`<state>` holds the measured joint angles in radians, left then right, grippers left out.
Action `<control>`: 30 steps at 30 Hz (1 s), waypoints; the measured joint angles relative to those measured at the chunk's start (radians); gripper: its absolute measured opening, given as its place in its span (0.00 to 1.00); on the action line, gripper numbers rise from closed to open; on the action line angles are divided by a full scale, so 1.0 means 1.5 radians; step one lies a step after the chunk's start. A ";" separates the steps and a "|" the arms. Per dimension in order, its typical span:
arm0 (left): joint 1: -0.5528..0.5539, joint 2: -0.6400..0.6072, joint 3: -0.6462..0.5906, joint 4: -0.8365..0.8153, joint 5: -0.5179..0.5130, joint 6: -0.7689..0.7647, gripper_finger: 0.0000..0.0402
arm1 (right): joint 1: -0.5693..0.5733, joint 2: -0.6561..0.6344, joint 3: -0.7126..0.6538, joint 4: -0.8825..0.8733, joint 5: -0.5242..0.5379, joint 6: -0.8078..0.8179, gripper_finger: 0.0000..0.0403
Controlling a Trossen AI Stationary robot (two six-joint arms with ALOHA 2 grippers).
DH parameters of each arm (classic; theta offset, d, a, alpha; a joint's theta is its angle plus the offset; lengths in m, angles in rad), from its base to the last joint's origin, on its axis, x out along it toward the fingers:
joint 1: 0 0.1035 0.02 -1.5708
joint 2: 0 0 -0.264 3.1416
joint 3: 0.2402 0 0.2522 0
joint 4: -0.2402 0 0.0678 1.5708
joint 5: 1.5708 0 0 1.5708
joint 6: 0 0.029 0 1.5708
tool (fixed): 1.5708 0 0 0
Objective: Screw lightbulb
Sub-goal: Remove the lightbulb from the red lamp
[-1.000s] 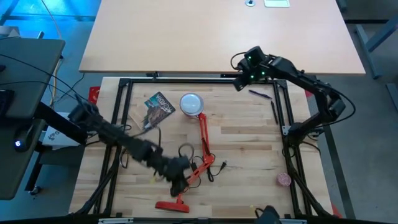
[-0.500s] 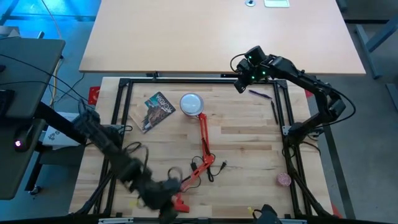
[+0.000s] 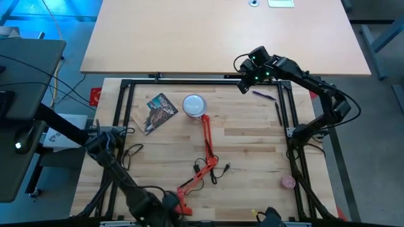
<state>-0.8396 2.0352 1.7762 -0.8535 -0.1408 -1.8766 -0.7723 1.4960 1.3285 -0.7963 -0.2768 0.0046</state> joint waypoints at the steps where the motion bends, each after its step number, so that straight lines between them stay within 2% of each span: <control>1: 0.001 0.000 0.000 -0.022 -0.015 -0.022 0.00 | 0.000 0.000 0.000 0.000 0.000 0.007 0.00; 6: 0.004 -0.013 0.000 -0.198 -0.057 -0.097 0.00 | 0.000 0.000 0.000 -0.001 0.000 0.020 0.00; 13: -0.001 -0.050 -0.001 -0.488 -0.057 -0.179 0.00 | 0.001 0.000 0.000 -0.006 -0.011 0.043 0.00; 16: -0.005 -0.087 -0.059 -0.460 -0.075 -0.182 0.00 | 0.006 0.000 0.000 0.004 -0.025 0.052 0.00; 20: 0.003 -0.121 -0.121 -0.481 -0.059 -0.205 0.00 | 0.024 0.001 0.000 0.015 -0.051 0.070 0.00; 22: 0.010 -0.149 -0.133 -0.457 -0.119 -0.203 0.00 | 0.038 0.005 0.000 0.033 -0.060 0.079 0.00; 25: 0.028 -0.195 -0.131 -0.382 -0.278 -0.177 0.00 | 0.053 0.030 0.000 0.073 -0.071 0.085 0.00; 27: 0.041 -0.224 -0.132 -0.342 -0.385 -0.158 0.00 | 0.051 0.063 0.000 0.112 -0.125 0.115 0.00; 28: 0.049 -0.240 -0.132 -0.325 -0.418 -0.140 0.00 | 0.045 0.083 0.000 0.132 -0.152 0.136 0.00; 30: 0.077 -0.267 -0.131 -0.316 -0.425 -0.093 0.00 | 0.030 0.125 0.000 0.183 -0.154 0.174 0.00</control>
<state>-0.7234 1.6354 1.5799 -1.3275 -0.7787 -2.0163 -0.7273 1.6830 1.3281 -0.5218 -0.5075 0.2655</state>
